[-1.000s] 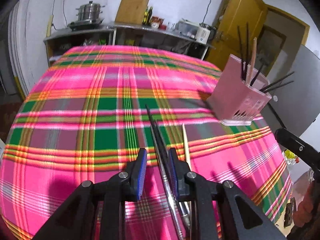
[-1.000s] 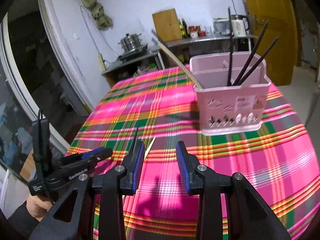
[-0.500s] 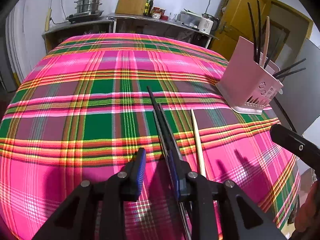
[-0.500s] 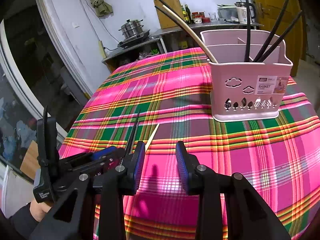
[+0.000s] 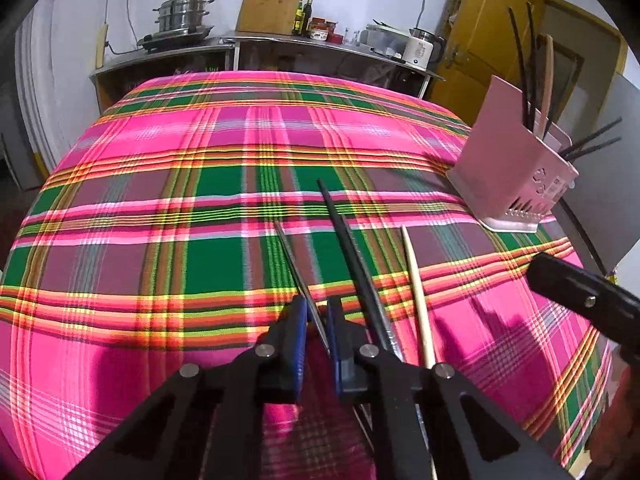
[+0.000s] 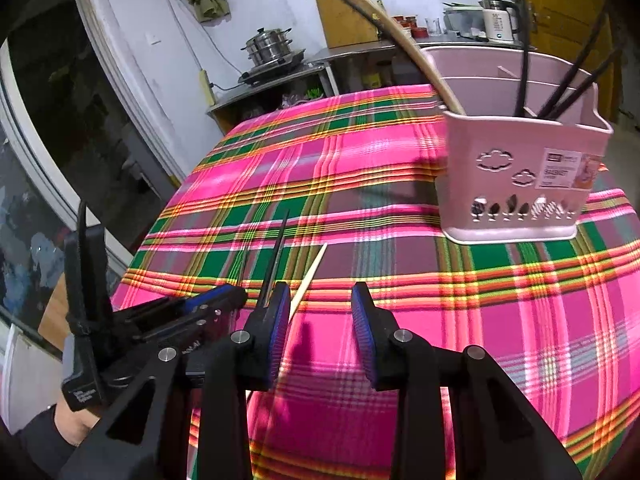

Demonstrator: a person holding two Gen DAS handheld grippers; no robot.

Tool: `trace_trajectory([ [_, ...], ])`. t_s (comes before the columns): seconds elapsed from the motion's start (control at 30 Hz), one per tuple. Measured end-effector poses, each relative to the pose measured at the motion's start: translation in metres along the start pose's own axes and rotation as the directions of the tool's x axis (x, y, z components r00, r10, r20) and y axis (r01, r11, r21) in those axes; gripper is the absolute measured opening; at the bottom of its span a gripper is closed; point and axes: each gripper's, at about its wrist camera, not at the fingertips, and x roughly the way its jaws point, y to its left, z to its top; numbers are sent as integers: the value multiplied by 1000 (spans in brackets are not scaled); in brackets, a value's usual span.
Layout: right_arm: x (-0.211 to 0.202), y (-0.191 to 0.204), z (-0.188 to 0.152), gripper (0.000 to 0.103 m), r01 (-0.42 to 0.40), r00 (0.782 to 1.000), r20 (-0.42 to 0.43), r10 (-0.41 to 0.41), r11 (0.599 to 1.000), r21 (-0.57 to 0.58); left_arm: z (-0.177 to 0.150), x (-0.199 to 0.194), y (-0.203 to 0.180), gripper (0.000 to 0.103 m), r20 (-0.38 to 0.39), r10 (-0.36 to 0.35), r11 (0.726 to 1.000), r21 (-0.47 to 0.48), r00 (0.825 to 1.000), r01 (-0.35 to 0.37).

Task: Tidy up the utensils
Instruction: 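Move both open tools back over the remaining chopsticks on the cloth, then close the left tool on a black chopstick while the right tool grasps another black chopstick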

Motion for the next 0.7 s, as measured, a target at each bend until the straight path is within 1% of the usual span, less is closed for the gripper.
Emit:
trace_trajectory([
  [0.07,9,3,2,31,-6,1000,-11,6,1000,-6,1,0,5,10,1,8,1000,-4,1000,-8],
  [0.33,55,22,11,19,-33,997,-76,29,998,-46,5,-5,31,10,3,12,998,-55,1000,-12],
  [0.63,98,32,16,14,-29,989,-144,20,998,-62,11,-7,46,10,4,-9,996,-91,1000,10],
  [0.7,100,33,16,14,-32,990,-141,23,998,-63,12,-5,47,10,3,-12,995,-100,1000,12],
])
